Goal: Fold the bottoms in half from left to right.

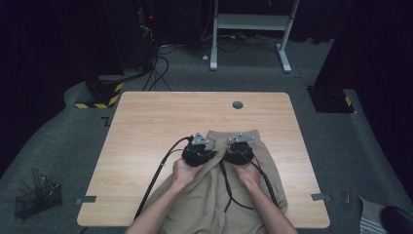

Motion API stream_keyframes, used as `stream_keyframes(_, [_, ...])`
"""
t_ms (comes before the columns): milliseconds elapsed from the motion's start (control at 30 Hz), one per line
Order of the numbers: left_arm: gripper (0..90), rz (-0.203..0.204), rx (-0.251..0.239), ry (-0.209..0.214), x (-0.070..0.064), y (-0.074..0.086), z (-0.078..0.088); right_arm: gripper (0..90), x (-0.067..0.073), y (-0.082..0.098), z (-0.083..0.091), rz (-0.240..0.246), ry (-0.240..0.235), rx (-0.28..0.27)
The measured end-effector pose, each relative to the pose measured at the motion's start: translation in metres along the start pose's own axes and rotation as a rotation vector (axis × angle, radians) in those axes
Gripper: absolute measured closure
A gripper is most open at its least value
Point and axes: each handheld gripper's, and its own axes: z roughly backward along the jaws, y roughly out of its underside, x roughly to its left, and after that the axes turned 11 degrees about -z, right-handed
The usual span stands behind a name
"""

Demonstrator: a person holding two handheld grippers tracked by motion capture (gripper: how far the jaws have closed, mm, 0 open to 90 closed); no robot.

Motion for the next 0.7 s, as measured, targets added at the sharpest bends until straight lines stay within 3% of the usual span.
stream_keyframes(100, [88.9, 0.000, 0.030, -0.005, 0.001, 0.005, -0.006, 47.0, -0.002, 0.005, 0.013, 0.034, 0.009, 0.000])
stream_keyframes(333, [88.9, 0.006, 0.037, -0.003, 0.002, 0.007, -0.010, 43.4, -0.003, 0.029, 0.047, 0.107, -0.013, 0.001])
stream_keyframes(467, [88.9, 0.017, 0.032, -0.008, 0.005, 0.007, -0.007, 42.1, 0.002, 0.033, 0.041, 0.139, -0.024, 0.053])
stream_keyframes(600, [89.0, 0.045, -0.004, -0.011, 0.014, 0.006, 0.003, 42.3, 0.009, 0.033, 0.029, 0.095, -0.059, 0.009])
stream_keyframes(700, [89.1, 0.069, -0.038, -0.020, 0.019, 0.002, 0.011, 42.2, 0.013, 0.028, 0.023, 0.098, -0.056, 0.006])
